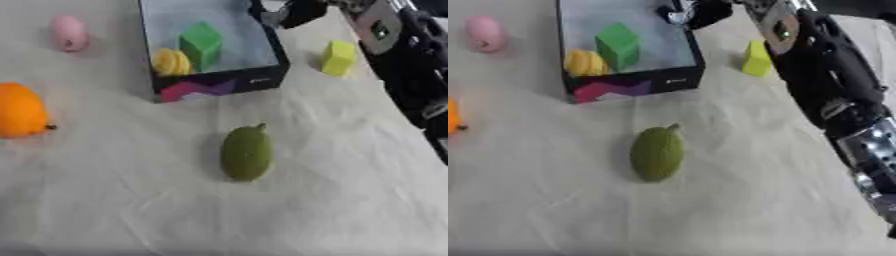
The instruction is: Pick up objects on the table and place them in the box.
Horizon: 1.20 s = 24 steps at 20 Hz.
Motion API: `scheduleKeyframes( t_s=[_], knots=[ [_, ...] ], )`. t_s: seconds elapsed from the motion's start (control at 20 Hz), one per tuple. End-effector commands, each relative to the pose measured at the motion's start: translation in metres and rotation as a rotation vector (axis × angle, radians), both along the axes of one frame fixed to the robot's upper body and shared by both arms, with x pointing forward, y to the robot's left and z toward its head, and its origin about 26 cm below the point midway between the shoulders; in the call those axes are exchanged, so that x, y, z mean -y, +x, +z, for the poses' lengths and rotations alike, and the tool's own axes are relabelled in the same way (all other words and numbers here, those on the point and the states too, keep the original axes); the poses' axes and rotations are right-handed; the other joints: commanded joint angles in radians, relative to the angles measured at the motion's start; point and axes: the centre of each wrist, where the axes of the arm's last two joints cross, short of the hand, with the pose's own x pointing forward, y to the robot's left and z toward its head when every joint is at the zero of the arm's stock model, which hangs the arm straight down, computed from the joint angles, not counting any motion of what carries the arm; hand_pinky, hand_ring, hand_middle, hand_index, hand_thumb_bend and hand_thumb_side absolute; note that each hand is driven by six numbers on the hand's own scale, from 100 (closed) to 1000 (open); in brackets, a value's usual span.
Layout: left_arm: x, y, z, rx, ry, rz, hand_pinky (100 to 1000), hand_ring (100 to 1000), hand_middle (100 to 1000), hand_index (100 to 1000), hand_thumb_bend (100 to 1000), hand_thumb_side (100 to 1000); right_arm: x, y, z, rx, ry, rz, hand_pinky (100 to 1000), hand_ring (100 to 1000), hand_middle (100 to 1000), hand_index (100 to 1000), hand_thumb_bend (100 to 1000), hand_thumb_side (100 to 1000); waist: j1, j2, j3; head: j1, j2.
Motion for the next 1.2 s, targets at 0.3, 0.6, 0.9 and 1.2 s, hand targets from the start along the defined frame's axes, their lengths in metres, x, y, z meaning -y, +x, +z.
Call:
scheduleKeyframes(
  t_s=[0.3, 0.6, 0.9, 1.2],
  knots=[
    [-0.011, -0.003, 0.003, 0.013, 0.022, 0.049, 956, 766, 651, 709, 176, 914, 0.084, -0.035, 0.024, -0.089, -0.077, -0.054, 899, 925, 843, 958, 258, 542, 0.017, -0.043, -0.035, 0.027, 0.014],
    [-0.013, -0.003, 0.004, 0.021, 0.016, 0.068, 957, 766, 653, 707, 177, 910, 0.118, -0.064, 0.015, -0.158, -0.093, -0.081, 904, 929, 846, 960, 246, 503, 0.019, -0.042, -0.054, 0.038, 0.012],
    [-0.012, -0.003, 0.004, 0.021, 0.017, 0.063, 958, 767, 654, 703, 177, 913, 0.137, -0.071, 0.008, -0.264, -0.140, -0.097, 911, 936, 854, 964, 231, 470, 0.021, -0.038, -0.059, 0.039, 0.004],
    [-0.011, -0.002, 0.006, 0.031, 0.019, 0.060, 959, 768, 653, 701, 175, 913, 0.145, -0.065, 0.006, -0.342, -0.137, -0.104, 913, 940, 855, 968, 202, 398, 0.021, -0.025, -0.049, 0.024, -0.015]
  ],
)
